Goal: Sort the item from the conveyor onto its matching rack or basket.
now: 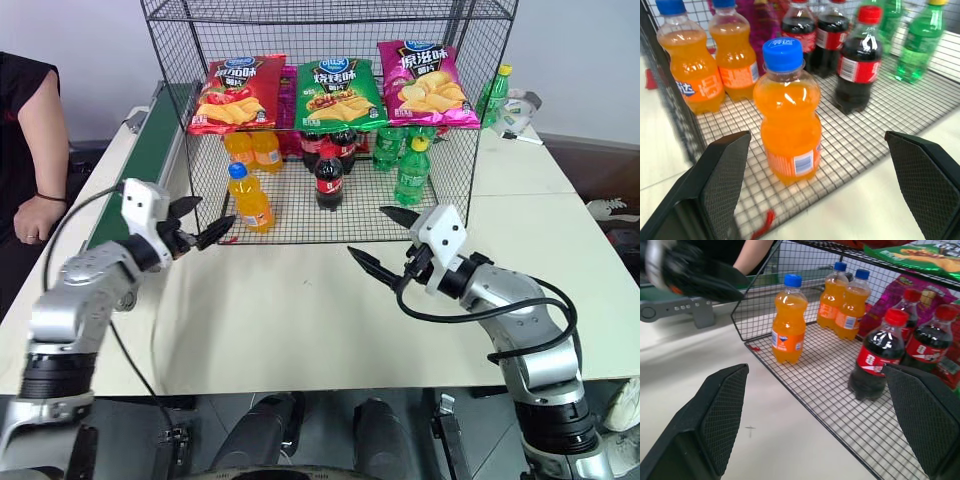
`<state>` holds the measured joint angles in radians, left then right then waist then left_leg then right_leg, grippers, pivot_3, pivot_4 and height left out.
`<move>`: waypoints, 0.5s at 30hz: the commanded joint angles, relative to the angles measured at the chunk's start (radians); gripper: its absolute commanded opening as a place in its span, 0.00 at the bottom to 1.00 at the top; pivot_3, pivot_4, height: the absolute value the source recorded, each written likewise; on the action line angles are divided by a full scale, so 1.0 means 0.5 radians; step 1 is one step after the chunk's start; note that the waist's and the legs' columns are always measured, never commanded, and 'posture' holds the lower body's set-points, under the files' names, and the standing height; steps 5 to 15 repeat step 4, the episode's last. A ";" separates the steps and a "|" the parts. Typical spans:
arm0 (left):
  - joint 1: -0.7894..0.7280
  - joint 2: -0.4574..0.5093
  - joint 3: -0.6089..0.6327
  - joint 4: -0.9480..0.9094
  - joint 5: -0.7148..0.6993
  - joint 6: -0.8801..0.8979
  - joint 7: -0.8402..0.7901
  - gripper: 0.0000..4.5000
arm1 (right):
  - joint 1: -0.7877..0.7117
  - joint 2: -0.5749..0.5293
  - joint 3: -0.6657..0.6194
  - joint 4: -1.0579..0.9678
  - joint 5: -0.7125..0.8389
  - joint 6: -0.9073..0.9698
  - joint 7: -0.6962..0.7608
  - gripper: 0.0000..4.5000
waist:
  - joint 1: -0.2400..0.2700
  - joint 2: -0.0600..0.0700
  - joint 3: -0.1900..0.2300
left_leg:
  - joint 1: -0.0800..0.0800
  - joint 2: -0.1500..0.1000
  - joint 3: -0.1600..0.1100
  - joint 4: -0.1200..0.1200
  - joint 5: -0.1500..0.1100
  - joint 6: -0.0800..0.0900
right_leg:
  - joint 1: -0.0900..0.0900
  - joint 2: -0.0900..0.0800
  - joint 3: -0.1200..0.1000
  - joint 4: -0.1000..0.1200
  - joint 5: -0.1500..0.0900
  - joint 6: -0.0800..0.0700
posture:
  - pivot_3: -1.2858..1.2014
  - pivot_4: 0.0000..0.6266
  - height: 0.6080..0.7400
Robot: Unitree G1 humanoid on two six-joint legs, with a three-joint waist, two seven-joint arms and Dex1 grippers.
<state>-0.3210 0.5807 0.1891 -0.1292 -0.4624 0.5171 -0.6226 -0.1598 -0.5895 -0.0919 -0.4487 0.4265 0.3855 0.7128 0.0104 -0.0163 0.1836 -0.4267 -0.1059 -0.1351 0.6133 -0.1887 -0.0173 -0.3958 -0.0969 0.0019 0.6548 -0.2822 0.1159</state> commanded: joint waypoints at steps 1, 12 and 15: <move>0.090 0.135 0.102 -0.149 -0.082 0.055 -0.125 1.00 | 0.037 -0.059 -0.114 -0.105 0.083 0.010 0.031 1.00 | 0.001 0.000 0.000 | 0.000 0.000 0.000 0.000 0.000 0.000 | 0.000 0.000 0.000 -0.001 0.000 0.000 | 0.52 0.24 1.00; 0.173 0.198 0.147 -0.188 -0.109 0.056 -0.176 1.00 | 0.077 -0.098 -0.166 -0.099 0.107 0.013 0.048 1.00 | 0.004 0.000 0.000 | 0.000 0.000 0.000 -0.001 0.000 0.000 | 0.000 -0.001 0.003 -0.001 0.000 -0.001 | 0.52 0.24 1.00; 0.173 0.198 0.147 -0.188 -0.109 0.056 -0.176 1.00 | 0.077 -0.098 -0.166 -0.099 0.107 0.013 0.048 1.00 | 0.004 0.000 0.000 | 0.000 0.000 0.000 -0.001 0.000 0.000 | 0.000 -0.001 0.003 -0.001 0.000 -0.001 | 0.52 0.24 1.00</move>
